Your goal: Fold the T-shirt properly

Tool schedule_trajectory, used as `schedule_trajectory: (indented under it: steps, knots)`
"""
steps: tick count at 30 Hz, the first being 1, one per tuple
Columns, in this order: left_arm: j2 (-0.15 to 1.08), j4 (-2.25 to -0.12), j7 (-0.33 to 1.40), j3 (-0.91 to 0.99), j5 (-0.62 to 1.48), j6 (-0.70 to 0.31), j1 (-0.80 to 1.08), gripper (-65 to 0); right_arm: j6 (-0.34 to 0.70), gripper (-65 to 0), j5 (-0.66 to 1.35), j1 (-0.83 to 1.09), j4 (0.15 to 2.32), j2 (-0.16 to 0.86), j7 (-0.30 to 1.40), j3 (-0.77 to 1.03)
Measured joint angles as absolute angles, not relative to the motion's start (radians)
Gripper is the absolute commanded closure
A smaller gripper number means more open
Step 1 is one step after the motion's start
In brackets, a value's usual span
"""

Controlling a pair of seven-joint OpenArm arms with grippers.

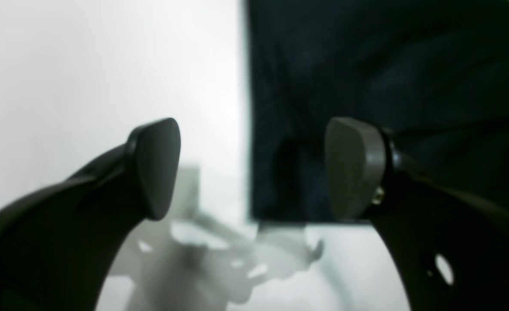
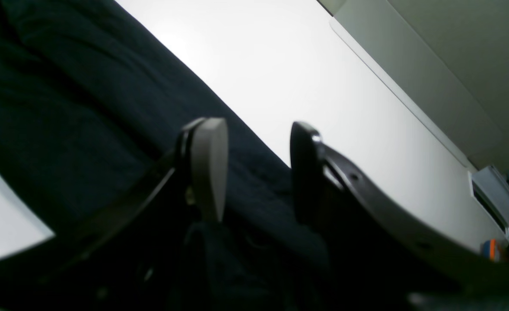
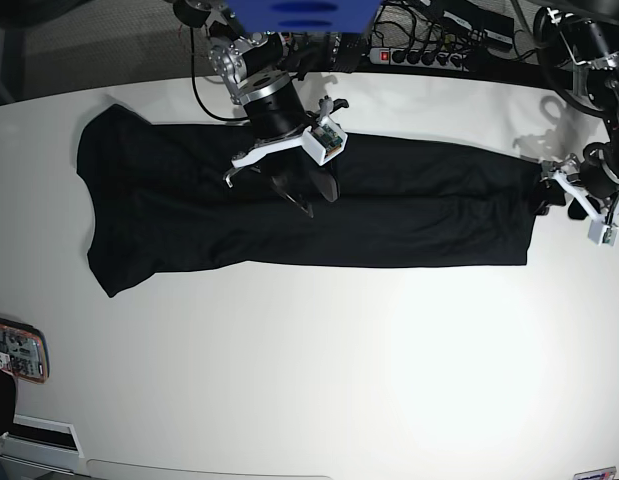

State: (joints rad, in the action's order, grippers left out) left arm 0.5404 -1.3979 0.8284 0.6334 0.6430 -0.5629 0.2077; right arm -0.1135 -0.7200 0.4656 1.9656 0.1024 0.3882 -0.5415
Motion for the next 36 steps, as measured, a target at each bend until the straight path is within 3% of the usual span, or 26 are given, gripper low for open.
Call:
schedule_trajectory:
  steps: [5,34,36]
  knots:
    - [0.535,-1.307,0.822,0.626,0.648,-0.567,0.162,-49.8,-0.114,-23.0,-0.720,0.467,1.966,0.102,0.388,-0.542]
    - [0.414,-1.315,0.757,0.450,0.690,-0.604,0.135,-49.5,-0.114,-23.0,-0.720,0.471,1.966,0.103,0.388,-0.542]
    - [0.413,-1.315,0.759,0.450,0.690,-0.603,0.133,-47.1,-0.113,-23.0,-0.720,0.471,1.966,0.103,0.387,-0.542]
